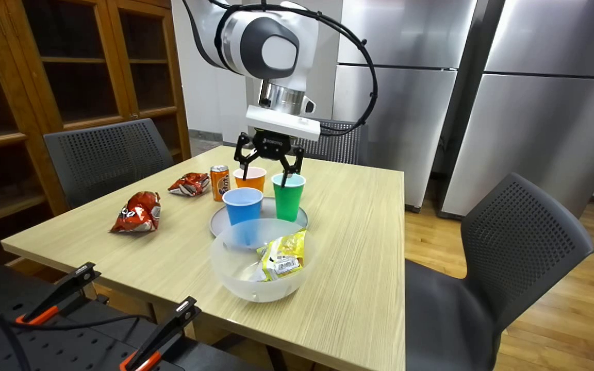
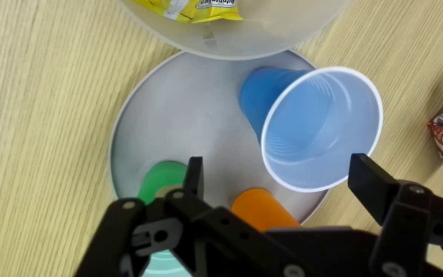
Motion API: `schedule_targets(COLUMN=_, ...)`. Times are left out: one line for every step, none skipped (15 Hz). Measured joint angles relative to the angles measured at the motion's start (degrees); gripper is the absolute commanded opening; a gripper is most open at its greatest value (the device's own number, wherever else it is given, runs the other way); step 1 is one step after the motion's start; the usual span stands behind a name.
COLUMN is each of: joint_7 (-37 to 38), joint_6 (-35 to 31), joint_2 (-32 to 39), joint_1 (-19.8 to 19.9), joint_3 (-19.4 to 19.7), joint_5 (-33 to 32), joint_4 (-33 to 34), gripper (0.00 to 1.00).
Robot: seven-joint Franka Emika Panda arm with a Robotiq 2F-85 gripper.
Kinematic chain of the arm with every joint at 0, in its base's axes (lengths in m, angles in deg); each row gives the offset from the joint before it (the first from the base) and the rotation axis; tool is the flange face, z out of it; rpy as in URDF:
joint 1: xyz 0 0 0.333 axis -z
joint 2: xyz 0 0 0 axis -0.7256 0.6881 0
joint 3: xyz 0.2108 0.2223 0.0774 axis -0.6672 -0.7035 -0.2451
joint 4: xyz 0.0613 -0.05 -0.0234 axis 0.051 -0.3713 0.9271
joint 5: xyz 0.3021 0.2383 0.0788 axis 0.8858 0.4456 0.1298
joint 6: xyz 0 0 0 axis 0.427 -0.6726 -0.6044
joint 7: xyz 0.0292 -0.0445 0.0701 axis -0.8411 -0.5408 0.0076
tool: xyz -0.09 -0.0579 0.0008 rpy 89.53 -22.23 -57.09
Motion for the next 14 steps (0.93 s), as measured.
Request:
schedule_targets(joint_7=-0.1, joint_6=0.0, joint_2=-0.8, joint_1=0.0, joint_3=0.0, joint_5=0.0, joint_4=-0.5, gripper=1.00)
schedule_targets(joint_7=-0.1, joint_6=0.0, joint_2=-1.7, joint_1=0.0, joint_3=-0.1, joint_5=0.0, joint_4=-1.1, gripper=1.00)
schedule_targets(joint_7=-0.1, joint_6=0.0, joint_2=-2.7, joint_1=0.0, joint_3=-0.2, joint_5=0.0, joint_4=-1.9, gripper=1.00)
schedule_targets(joint_7=-0.1, joint_6=-0.1, joint_2=-3.8, joint_1=0.0, joint_3=-0.3, joint_5=0.0, joint_4=-2.8, gripper=1.00)
schedule_targets(joint_7=-0.1, joint_6=-0.1, joint_2=-5.0, joint_1=0.0, joint_3=-0.4, joint_5=0.0, joint_4=-3.8, gripper=1.00)
schedule_targets(joint_7=-0.2, joint_6=-0.1, joint_2=-6.2, joint_1=-0.1, joint_3=-0.5, joint_5=0.0, joint_4=-4.8, gripper=1.00)
schedule_targets(joint_7=-0.2, joint_6=-0.2, joint_2=-7.5, joint_1=-0.2, joint_3=-0.6, joint_5=0.0, joint_4=-6.0, gripper=1.00)
schedule_targets(joint_7=-0.2, joint_6=-0.2, joint_2=-8.8, joint_1=-0.5, joint_3=-0.7, joint_5=0.0, joint_4=-7.1, gripper=1.00)
schedule_targets(joint_7=-0.2, joint_6=-0.2, joint_2=-10.0, joint_1=-0.9, joint_3=-0.8, joint_5=0.0, joint_4=-8.3, gripper=1.00)
schedule_targets(joint_7=-0.2, joint_6=-0.3, joint_2=-11.3, joint_1=-1.4, joint_3=-0.9, joint_5=0.0, joint_4=-9.6, gripper=1.00)
schedule_targets(joint_7=-0.2, joint_6=-0.3, joint_2=-12.6, joint_1=-2.0, joint_3=-1.0, joint_5=0.0, joint_4=-10.8, gripper=1.00)
schedule_targets(joint_7=-0.2, joint_6=-0.4, joint_2=-13.8, joint_1=-2.8, joint_3=-1.2, joint_5=0.0, joint_4=-12.0, gripper=1.00)
schedule_targets(joint_7=-0.1, joint_6=-0.5, joint_2=-14.9, joint_1=-3.7, joint_3=-1.4, joint_5=-0.1, joint_4=-13.2, gripper=1.00)
schedule_targets(joint_7=-0.1, joint_6=-0.6, joint_2=-16.0, joint_1=-4.8, joint_3=-1.5, joint_5=-0.3, joint_4=-14.3, gripper=1.00)
